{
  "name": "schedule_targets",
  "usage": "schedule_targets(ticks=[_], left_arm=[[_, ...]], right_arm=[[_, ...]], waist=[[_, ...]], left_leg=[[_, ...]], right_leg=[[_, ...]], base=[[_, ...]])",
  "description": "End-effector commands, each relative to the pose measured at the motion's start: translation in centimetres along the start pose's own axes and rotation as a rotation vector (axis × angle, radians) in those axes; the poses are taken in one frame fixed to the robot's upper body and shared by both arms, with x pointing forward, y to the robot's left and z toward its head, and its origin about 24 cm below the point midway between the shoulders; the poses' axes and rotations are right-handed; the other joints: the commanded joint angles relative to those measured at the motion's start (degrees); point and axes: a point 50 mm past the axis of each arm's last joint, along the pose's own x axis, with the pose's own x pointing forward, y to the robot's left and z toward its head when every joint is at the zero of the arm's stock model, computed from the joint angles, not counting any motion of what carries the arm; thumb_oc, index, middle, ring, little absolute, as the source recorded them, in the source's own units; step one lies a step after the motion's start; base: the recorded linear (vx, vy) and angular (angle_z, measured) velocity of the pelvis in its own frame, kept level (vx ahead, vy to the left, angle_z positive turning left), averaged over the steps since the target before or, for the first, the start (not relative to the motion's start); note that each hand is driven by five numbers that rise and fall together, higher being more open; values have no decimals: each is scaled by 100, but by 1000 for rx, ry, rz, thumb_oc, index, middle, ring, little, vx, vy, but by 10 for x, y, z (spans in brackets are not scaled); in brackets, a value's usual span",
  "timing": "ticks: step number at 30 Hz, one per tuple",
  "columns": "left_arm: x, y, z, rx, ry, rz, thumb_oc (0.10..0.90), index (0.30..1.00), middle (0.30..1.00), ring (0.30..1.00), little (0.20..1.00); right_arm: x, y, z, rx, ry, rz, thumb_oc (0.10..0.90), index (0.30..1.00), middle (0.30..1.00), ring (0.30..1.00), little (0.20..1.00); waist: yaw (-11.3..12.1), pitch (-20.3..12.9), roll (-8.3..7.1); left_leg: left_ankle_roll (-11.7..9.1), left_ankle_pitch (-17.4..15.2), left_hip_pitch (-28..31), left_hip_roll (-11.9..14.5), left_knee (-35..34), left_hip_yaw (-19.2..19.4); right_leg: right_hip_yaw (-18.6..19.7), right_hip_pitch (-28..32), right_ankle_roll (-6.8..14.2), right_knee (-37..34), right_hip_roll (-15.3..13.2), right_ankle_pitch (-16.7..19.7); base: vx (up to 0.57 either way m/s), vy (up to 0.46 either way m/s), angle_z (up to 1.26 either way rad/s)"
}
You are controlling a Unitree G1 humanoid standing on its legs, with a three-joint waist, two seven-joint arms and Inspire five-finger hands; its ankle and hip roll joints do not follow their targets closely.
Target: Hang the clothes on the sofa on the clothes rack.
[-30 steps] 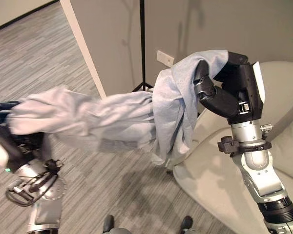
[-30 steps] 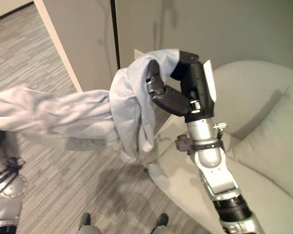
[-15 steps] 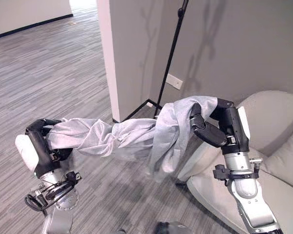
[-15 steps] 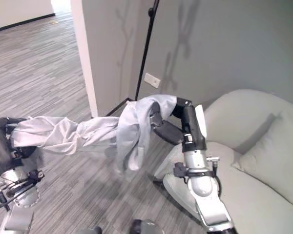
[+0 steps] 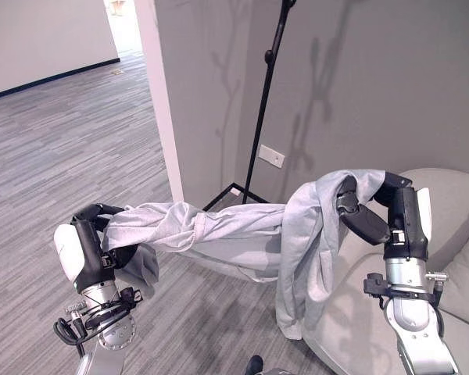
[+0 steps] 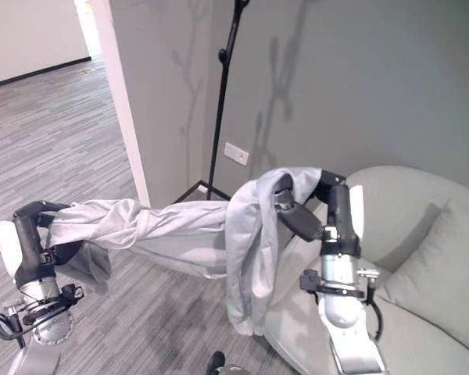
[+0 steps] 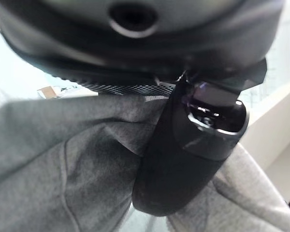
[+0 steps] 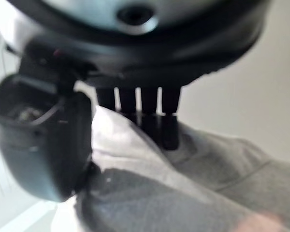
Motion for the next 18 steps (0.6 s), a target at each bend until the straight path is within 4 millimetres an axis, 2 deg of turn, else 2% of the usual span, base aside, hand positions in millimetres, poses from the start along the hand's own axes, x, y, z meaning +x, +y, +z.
schedule_targets(ticks=[1, 2, 3, 4, 6, 7, 8, 10, 13, 15, 18], left_arm=[[32, 18, 40, -65, -278, 114, 400, 300, 300, 300, 300], [33, 18, 40, -65, -279, 116, 400, 300, 300, 300, 300], [38, 20, 42, -46, -300, 141, 400, 300, 300, 300, 300], [39, 20, 42, -46, -300, 141, 400, 300, 300, 300, 300], [44, 23, 43, -3, -326, 162, 400, 300, 300, 300, 300], [45, 25, 44, 17, -340, 166, 400, 300, 300, 300, 300], [48, 28, 45, 52, -364, 180, 400, 300, 300, 300, 300], [55, 35, 46, 125, -405, 226, 400, 300, 300, 300, 300], [73, 47, 51, 199, -471, 341, 400, 300, 300, 300, 300], [90, 58, 59, 272, -529, 414, 400, 300, 300, 300, 300], [103, 67, 64, 338, -562, 483, 400, 300, 300, 300, 300]], right_arm=[[27, -19, 35, 9, -255, -158, 400, 300, 300, 300, 300], [28, -19, 35, 9, -256, -159, 400, 300, 300, 300, 300], [33, -16, 35, -12, -263, -152, 400, 300, 300, 300, 300], [33, -16, 35, -12, -264, -153, 400, 300, 300, 300, 300], [37, -14, 38, -53, -287, -131, 400, 300, 300, 300, 300], [38, -13, 39, -68, -296, -125, 400, 300, 300, 300, 300], [41, -13, 40, -88, -310, -121, 400, 300, 300, 300, 300], [47, -12, 43, -137, -338, -130, 400, 300, 300, 300, 300], [61, -13, 51, -200, -407, -180, 400, 300, 300, 300, 300], [70, -22, 59, -298, -465, -247, 400, 300, 300, 300, 300], [77, -29, 63, -375, -497, -331, 400, 300, 300, 300, 300]], waist=[[131, -394, -179], [141, -377, -176], [234, -249, -230], [241, -248, -228], [324, -204, -250], [359, -197, -246], [410, -192, -221], [463, -197, -158], [558, -110, -84], [538, -138, -5], [574, -329, 51]], left_leg=[[17, -134, -804, -254, 1135, 217], [-2, -150, -850, -233, 1225, 222], [69, 33, -1267, 98, 1530, 461], [70, 28, -1270, 103, 1538, 469], [203, -260, -1442, 192, 1119, 475], [234, -287, -1428, 163, 847, 416], [224, -164, -1496, 119, 433, 222], [95, 444, -1542, 80, -557, -217], [-48, 963, -1820, 197, -1439, -878], [-141, 1256, -1834, 307, -1831, -764], [-98, 1296, -1636, 335, -1799, -731]], right_leg=[[2, 814, 726, -1211, 144, -132], [12, 812, 707, -1219, 163, -125], [81, 994, 653, -1287, 164, -218], [89, 991, 653, -1289, 167, -215], [198, 1061, 712, -1308, 154, -278], [268, 1054, 734, -1306, 157, -299], [381, 1069, 758, -1311, 184, -346], [540, 1103, 753, -1309, 263, -410], [854, 1305, 672, -1249, 399, -684], [907, 1487, 656, -1136, 499, -911], [1021, 1598, 716, -908, 474, -1047]], base=[[-9, -37, -55], [61, -30, -43], [35, -23, -28], [83, 3, -16], [106, 65, -16], [137, 119, -17], [110, 134, -29], [144, 148, -55], [214, 143, -53], [234, 221, -50], [214, 253, -33]])
